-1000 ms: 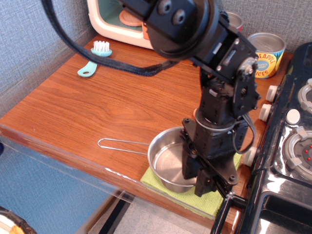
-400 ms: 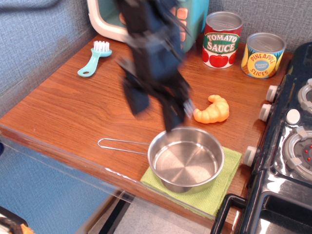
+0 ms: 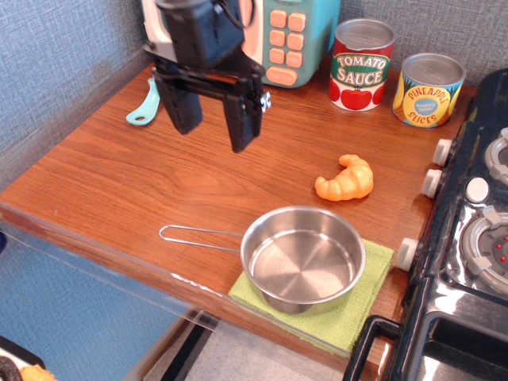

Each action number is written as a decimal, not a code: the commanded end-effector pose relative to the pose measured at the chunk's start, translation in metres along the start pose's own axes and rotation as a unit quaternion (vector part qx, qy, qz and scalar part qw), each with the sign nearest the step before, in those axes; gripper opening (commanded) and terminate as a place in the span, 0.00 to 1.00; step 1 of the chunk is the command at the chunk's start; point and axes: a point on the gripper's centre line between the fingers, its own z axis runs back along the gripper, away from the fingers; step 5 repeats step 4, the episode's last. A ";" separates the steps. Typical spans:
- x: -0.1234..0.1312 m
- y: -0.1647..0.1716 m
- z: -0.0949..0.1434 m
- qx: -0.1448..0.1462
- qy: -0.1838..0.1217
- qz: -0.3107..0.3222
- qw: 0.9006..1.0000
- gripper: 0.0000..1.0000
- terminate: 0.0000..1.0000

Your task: Put the pan on the yellow cloth

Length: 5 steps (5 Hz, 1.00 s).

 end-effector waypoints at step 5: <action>0.012 0.014 -0.018 0.038 0.004 -0.040 0.998 1.00 1.00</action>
